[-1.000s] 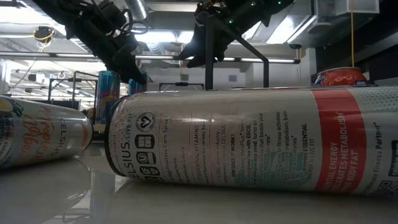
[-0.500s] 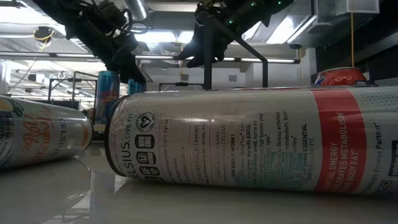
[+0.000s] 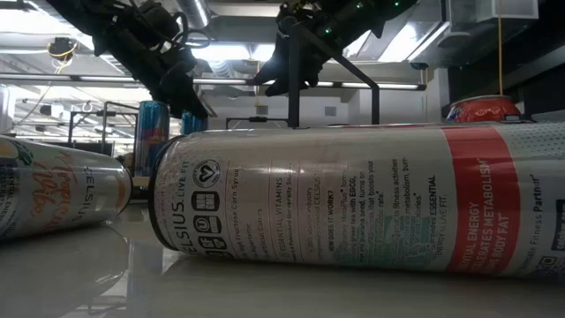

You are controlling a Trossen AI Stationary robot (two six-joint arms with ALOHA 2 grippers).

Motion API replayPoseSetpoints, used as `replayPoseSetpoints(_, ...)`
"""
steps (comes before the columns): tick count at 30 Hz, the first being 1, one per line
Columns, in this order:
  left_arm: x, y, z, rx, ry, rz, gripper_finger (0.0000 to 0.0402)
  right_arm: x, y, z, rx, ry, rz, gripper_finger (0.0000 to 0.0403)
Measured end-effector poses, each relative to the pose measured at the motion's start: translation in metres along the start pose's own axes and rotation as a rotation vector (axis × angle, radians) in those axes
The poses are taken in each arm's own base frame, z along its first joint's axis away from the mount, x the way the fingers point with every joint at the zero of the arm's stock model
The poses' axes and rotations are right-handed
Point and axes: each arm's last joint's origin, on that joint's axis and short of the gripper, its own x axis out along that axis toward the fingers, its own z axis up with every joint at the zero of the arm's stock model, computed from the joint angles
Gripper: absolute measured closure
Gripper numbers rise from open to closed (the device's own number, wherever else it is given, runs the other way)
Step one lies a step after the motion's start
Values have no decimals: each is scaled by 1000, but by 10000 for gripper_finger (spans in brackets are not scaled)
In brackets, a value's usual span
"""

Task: Place canned beverage on shelf
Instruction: Put the blue soda can aligned with the blue soda can on the shelf, then put the middle white-yellow soda can on the shelf

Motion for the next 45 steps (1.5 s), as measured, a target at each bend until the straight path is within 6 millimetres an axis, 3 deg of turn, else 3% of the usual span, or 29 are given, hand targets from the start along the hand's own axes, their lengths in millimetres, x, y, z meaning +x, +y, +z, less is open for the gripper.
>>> replayPoseSetpoints(8,-5,2,14,5,-56,15,80,-6,0,3,-8,-10,-1,54)
replayPoseSetpoints(15,-16,3,36,5,-131,18,80,-33,0,13,-49,-26,-28,54)
replayPoseSetpoints(22,-22,-5,48,28,-173,-13,80,-68,-5,24,-85,-42,-191,54)
replayPoseSetpoints(30,-23,-28,54,80,-234,-94,80,-99,-9,29,-161,-18,-380,54)
replayPoseSetpoints(39,-29,-63,64,11,-326,-243,80,-130,-8,29,-167,-9,-370,54)
replayPoseSetpoints(45,-33,-88,60,-39,-293,-351,88,-134,-8,27,-170,15,-366,54)
